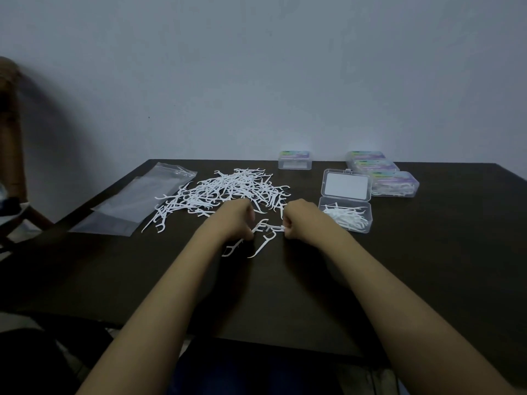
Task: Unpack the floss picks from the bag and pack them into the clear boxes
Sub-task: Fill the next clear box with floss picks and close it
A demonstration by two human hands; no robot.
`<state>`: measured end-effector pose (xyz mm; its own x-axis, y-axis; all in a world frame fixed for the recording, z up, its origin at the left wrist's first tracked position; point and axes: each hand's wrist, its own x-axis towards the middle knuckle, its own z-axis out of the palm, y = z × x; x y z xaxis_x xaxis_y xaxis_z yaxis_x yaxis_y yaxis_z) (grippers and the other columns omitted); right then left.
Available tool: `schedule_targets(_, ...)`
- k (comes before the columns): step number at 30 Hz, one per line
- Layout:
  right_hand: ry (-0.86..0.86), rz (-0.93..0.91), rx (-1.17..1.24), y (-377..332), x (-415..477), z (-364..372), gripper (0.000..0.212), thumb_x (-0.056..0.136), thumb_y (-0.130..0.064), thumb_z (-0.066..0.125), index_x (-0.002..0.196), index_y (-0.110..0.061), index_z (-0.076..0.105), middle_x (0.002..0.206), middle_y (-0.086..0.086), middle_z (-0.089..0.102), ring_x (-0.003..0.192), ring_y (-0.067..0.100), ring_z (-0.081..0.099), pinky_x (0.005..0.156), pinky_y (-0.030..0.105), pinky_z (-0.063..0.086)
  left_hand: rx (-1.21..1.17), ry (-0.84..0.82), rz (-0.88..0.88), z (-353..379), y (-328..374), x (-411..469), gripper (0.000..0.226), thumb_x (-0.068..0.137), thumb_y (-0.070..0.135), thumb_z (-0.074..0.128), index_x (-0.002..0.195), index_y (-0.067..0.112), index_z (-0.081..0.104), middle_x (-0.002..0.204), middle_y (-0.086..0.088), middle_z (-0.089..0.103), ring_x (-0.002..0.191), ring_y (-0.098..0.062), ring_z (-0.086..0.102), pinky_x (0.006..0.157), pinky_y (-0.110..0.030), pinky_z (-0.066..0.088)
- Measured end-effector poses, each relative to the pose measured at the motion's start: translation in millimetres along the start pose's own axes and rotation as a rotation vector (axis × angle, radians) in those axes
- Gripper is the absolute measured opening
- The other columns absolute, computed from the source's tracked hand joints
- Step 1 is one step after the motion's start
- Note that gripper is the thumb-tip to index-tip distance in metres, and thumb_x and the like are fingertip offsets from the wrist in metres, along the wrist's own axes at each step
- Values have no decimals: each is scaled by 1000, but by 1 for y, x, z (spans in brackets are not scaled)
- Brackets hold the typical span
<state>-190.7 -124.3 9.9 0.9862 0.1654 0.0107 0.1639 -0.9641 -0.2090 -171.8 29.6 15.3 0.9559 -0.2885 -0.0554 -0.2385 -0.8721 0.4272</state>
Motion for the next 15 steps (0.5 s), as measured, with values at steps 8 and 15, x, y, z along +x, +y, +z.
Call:
schedule_targets(8,8,-20,49,5,-9,-3,13,79,-5,59,89,0,67,98,16,66,92,29,62,79,32,49,14,-27,1,3,6,-3,25,74,4,66,90,16,51,95,-2,56,87,-18,54,78,-29,45)
schedule_targets(15,61,-3,324,32,-17,-20,6,74,-3,66,69,-7,68,71,7,64,61,13,56,61,23,46,116,-33,0,1,15,-1,22,74,7,67,92,15,57,105,-6,62,89,-20,55,70,-23,40)
